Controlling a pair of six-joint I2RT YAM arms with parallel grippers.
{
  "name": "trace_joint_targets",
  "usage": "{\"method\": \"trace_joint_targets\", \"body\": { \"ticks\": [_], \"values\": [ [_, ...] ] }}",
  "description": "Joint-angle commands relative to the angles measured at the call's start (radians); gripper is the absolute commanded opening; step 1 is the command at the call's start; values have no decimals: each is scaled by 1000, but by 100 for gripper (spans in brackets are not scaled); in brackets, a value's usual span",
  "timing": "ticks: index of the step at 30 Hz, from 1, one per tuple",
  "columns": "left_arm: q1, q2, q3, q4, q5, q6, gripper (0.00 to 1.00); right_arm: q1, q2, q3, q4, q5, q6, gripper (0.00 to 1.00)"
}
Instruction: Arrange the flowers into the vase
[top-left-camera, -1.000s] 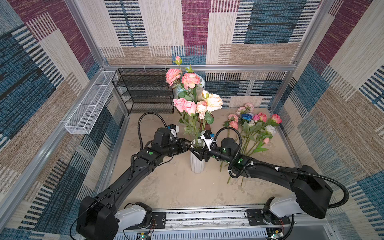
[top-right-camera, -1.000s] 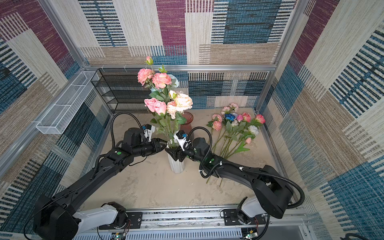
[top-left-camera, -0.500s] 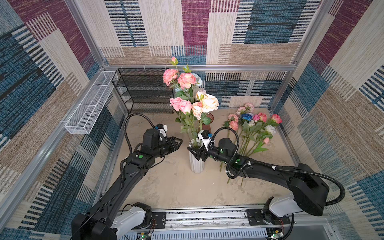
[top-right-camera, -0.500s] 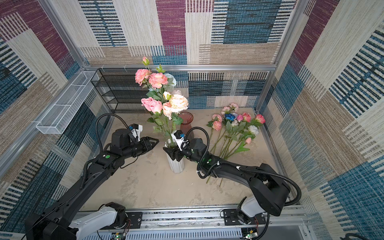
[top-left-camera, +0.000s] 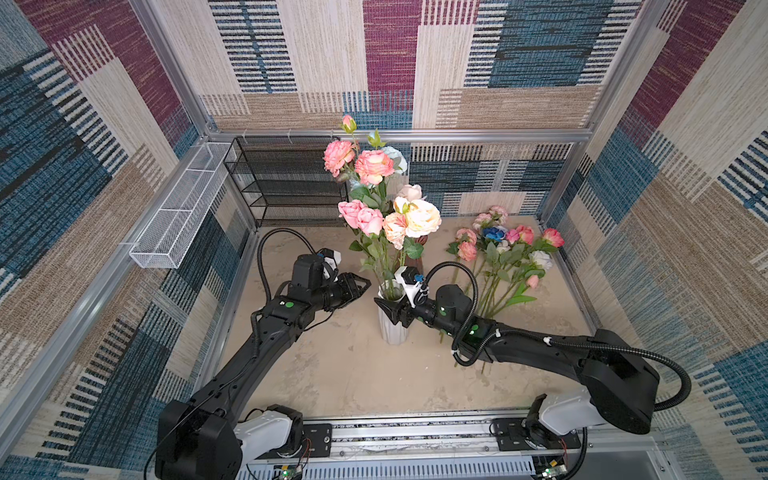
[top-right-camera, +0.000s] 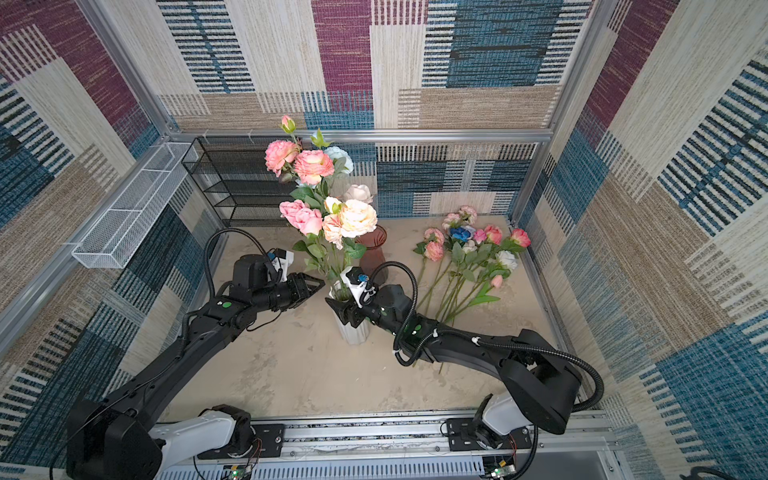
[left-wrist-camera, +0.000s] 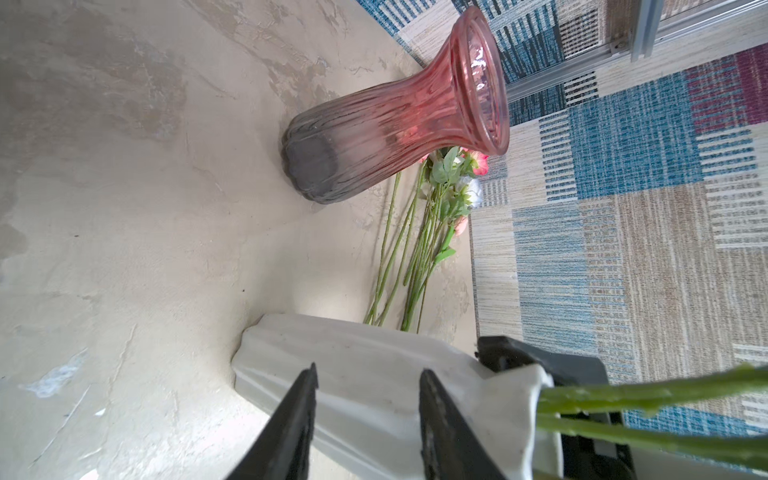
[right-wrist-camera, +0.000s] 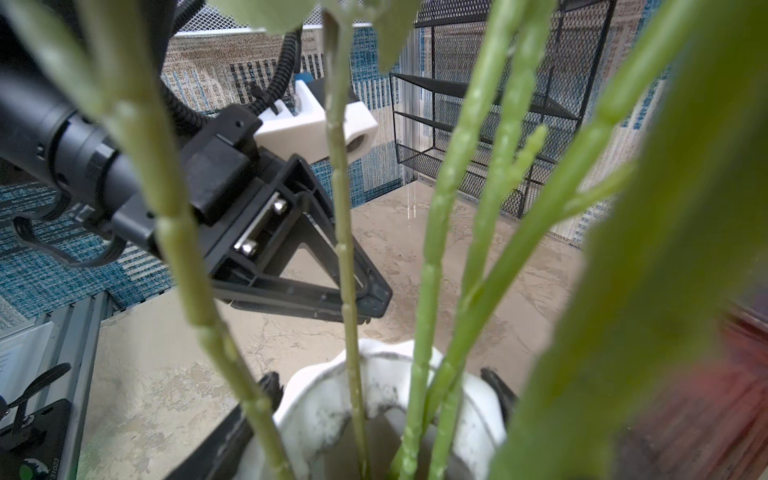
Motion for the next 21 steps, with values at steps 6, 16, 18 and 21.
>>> {"method": "trace_joint_targets", "body": {
  "ticks": [6,16,18,21],
  "values": [
    [25,26,50,53,66,-17,43,1,51,68,216,30,-20,0],
    [188,-19,63,-33,-10,-41,43,1,192,226,236,25,-40,0],
    [223,-43,66,-63,-53,-40,43,0,235,278,234,25,-50,0],
    [264,-83,68,-96,-112,-29,44,-5,306,374,224,14,-58,0]
  ]
}}
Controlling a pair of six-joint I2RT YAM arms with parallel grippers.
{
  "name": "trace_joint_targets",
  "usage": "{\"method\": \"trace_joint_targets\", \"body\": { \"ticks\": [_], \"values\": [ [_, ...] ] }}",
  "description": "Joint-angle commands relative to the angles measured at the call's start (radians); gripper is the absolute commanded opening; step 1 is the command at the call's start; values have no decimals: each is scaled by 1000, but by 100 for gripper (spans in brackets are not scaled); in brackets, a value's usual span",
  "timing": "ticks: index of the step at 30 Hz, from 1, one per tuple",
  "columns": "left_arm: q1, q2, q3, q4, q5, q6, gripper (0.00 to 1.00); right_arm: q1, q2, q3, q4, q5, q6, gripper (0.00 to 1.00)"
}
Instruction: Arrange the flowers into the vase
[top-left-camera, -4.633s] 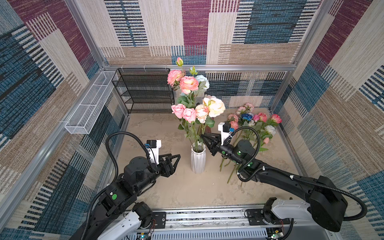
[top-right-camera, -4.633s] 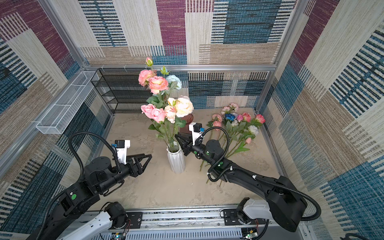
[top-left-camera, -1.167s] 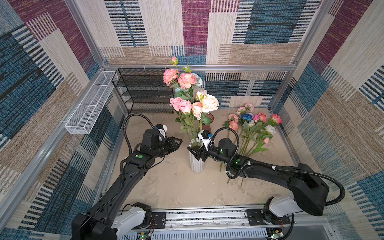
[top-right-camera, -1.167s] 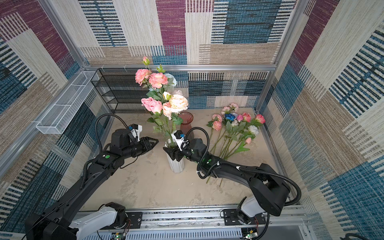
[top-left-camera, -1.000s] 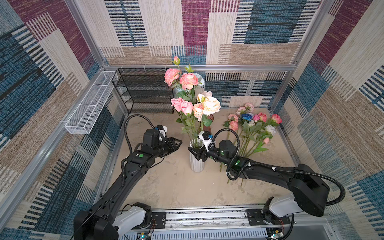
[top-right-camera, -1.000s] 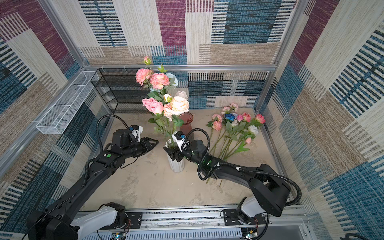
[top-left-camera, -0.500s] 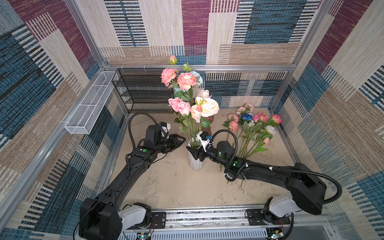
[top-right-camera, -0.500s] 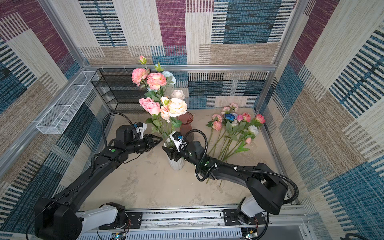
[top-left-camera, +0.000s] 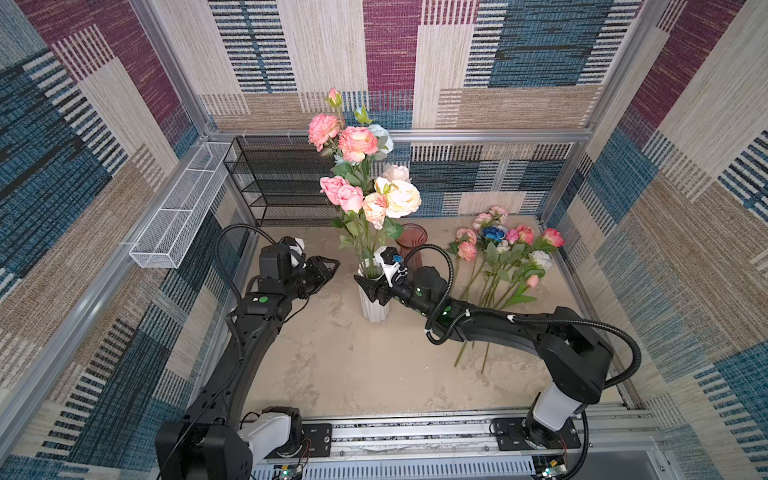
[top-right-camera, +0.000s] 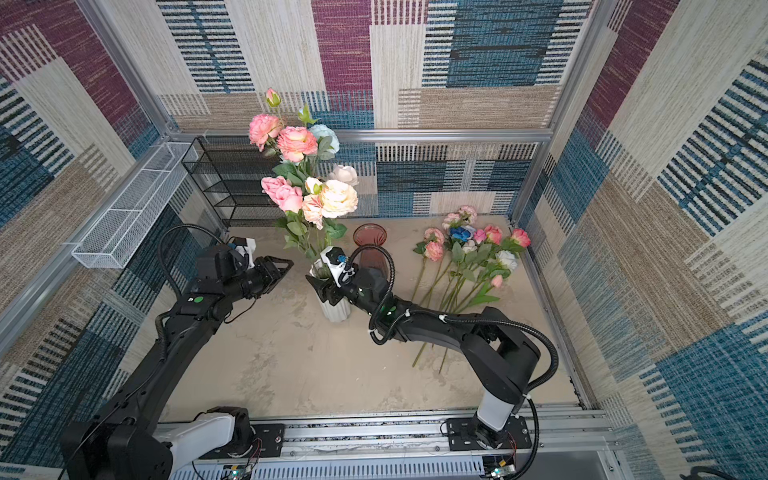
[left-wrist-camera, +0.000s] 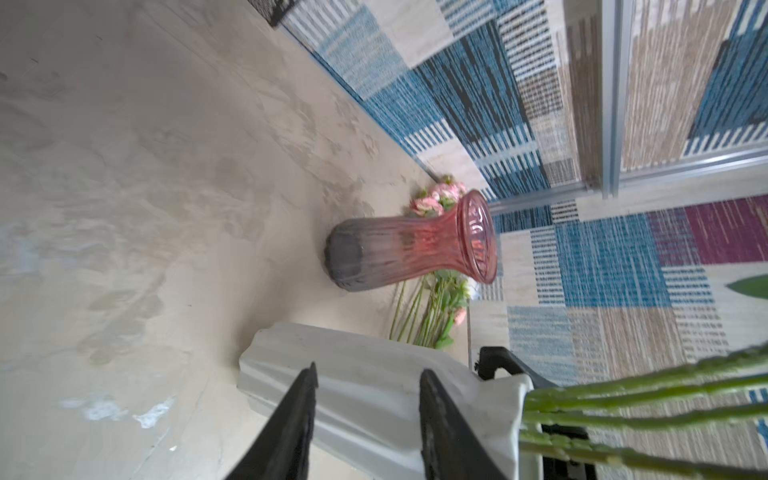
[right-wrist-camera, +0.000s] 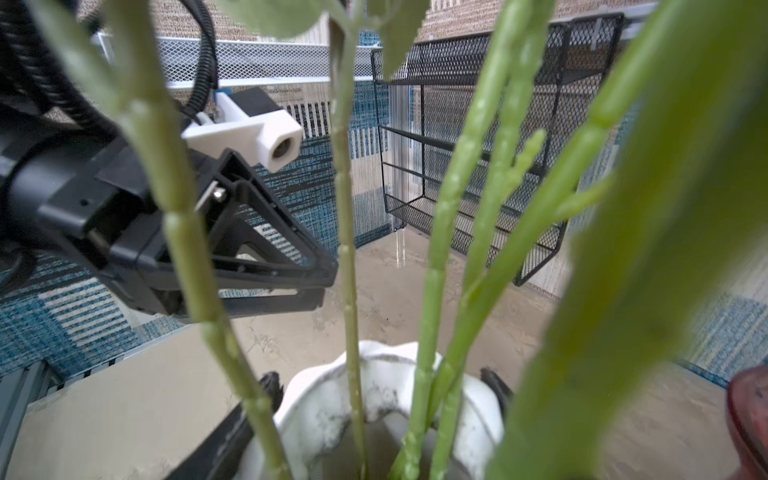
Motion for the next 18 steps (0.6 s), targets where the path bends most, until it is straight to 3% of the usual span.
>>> {"method": "trace_joint_targets", "body": {
  "ticks": [1,18],
  "values": [
    [29,-33,-2,-40,-71,-1,44,-6,60,102,148,-10,-34,0],
    [109,-111,-62,-59,-12,24,44,-102,523,765,-123,-141,29,0]
  ]
}}
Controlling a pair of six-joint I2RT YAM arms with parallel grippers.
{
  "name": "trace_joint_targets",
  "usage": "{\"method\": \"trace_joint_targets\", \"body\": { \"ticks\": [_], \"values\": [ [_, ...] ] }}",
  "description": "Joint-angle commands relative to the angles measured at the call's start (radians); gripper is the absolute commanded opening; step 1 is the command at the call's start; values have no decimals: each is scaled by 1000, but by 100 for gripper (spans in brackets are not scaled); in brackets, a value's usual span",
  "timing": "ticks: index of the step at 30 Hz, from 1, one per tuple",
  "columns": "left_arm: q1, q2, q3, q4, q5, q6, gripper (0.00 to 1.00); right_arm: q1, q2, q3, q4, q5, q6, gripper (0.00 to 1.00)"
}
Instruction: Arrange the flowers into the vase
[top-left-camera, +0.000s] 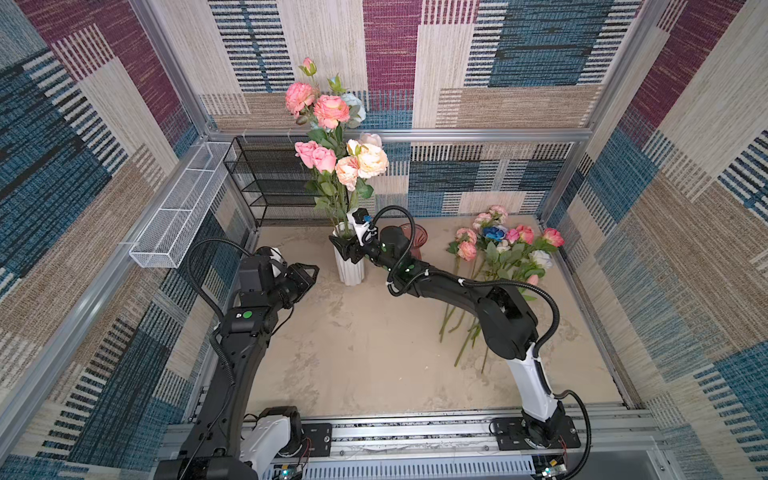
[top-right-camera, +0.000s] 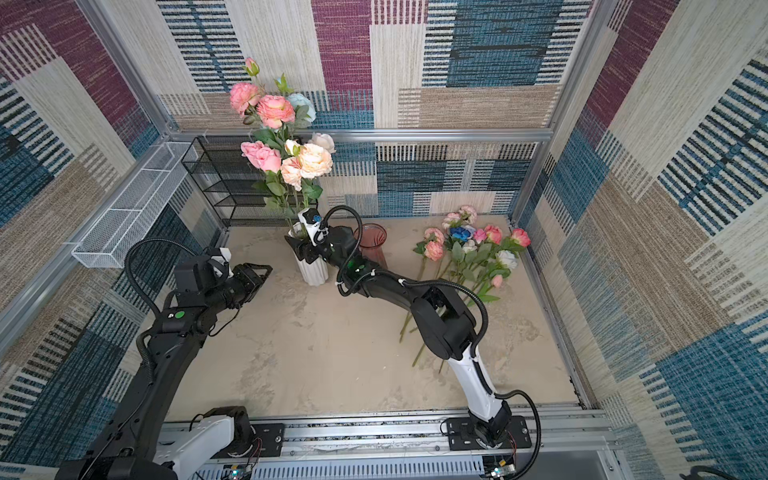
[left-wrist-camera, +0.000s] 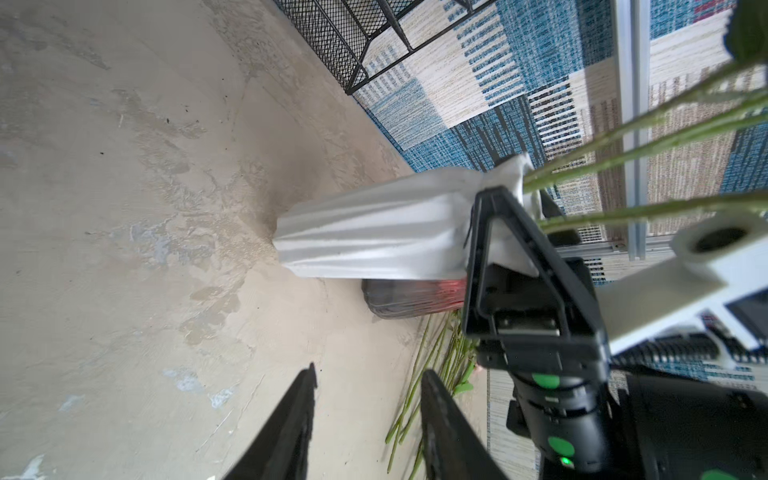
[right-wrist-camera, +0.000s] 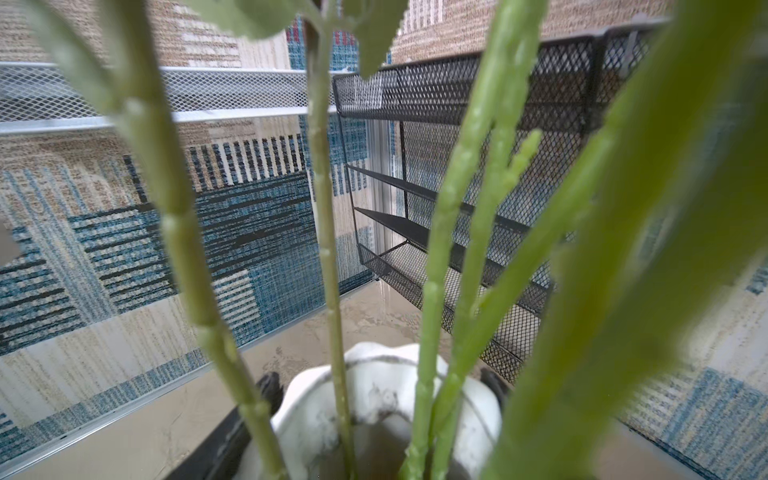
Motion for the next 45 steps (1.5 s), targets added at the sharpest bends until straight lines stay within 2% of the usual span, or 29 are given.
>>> {"method": "trace_joint_targets", "body": {
  "ticks": [1,7,11,15,17,21,23,24,31,37,45],
  "values": [
    [7,-5,-7,11,29,14,44,-2,65,112,10,-39,16,0],
    [10,0,-10,16,40,18,44,-11,148,213,-54,-33,57,1],
    [15,4,-9,17,46,20,44,-11,160,238,-78,-33,67,28],
    [20,9,-10,22,51,19,44,-11,173,273,-111,-36,67,48],
    [23,11,-12,25,57,17,44,-11,171,272,-111,-36,69,56],
    [29,13,-15,27,65,14,44,-11,161,260,-106,-51,68,63],
    [30,12,-16,28,67,15,44,-11,152,251,-103,-55,72,96],
    [32,12,-16,27,66,15,44,-11,149,246,-100,-52,73,100],
    [36,9,-17,30,69,12,44,-6,108,185,-73,-51,75,100],
    [36,15,-16,36,76,7,44,8,39,65,-21,-44,68,100],
    [37,5,-18,35,87,4,54,39,-122,-174,75,0,61,100]
  ]
}}
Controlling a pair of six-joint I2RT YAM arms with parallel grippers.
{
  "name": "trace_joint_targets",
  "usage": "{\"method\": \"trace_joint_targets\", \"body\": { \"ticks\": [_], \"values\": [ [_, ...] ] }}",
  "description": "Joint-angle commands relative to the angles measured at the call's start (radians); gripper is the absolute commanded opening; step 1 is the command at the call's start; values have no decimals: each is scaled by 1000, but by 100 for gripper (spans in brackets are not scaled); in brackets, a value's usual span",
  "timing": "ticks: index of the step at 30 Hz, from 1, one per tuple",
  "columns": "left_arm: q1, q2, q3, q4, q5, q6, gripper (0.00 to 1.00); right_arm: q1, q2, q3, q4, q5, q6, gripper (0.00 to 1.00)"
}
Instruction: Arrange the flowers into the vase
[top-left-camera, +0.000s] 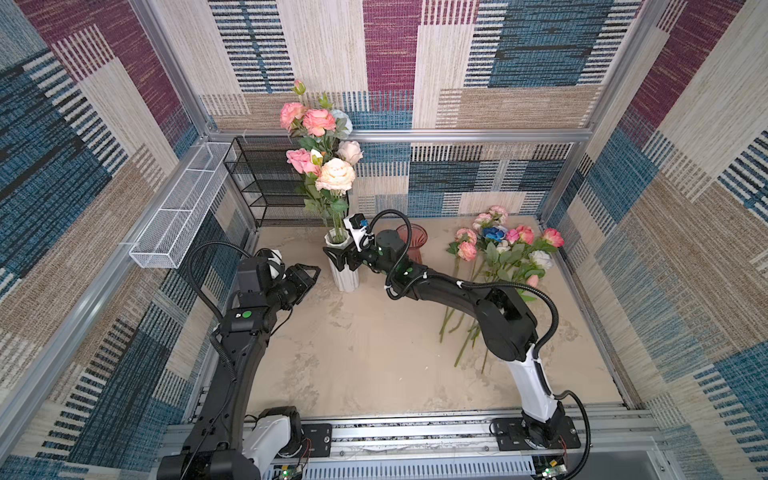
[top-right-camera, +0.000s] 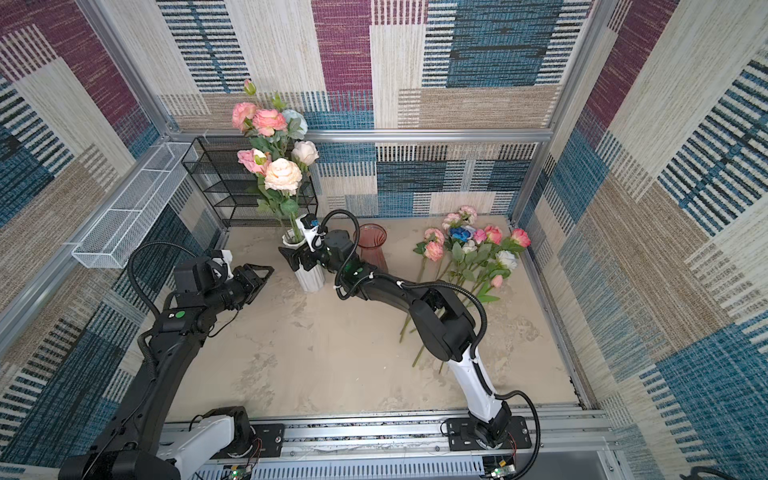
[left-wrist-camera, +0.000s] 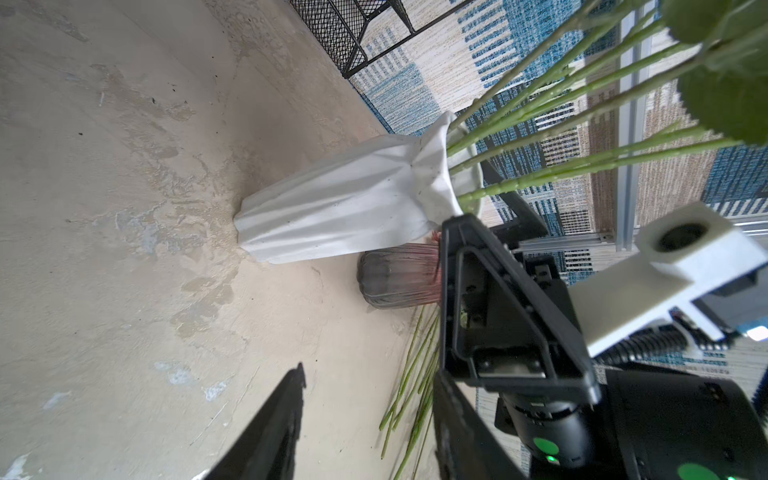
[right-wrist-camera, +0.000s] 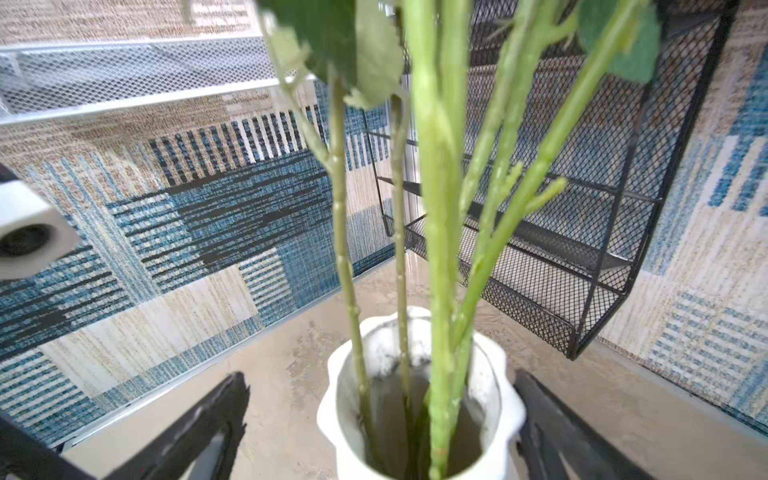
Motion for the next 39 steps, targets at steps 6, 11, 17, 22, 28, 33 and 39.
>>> {"method": "trace_joint_targets", "body": {
  "ticks": [6,11,17,22,28,33,39],
  "values": [
    [1,-42,-20,21,19,3,57,48,-315,-423,209,103,23,100],
    [1,-31,-24,45,47,-8,57,48,-507,-596,165,150,92,100],
    [-2,-65,-57,56,82,-22,57,-86,-671,-638,-121,147,295,96],
    [-29,-132,-109,45,93,-31,57,-285,-615,-458,-448,26,330,92],
    [-76,-225,-135,-15,77,-3,56,-392,-377,-149,-722,-44,289,84],
    [-83,-253,-130,-77,73,27,55,-405,-225,41,-833,-54,262,66],
    [-84,-271,-135,-91,84,39,55,-406,-190,93,-905,-108,250,35]
  ]
}}
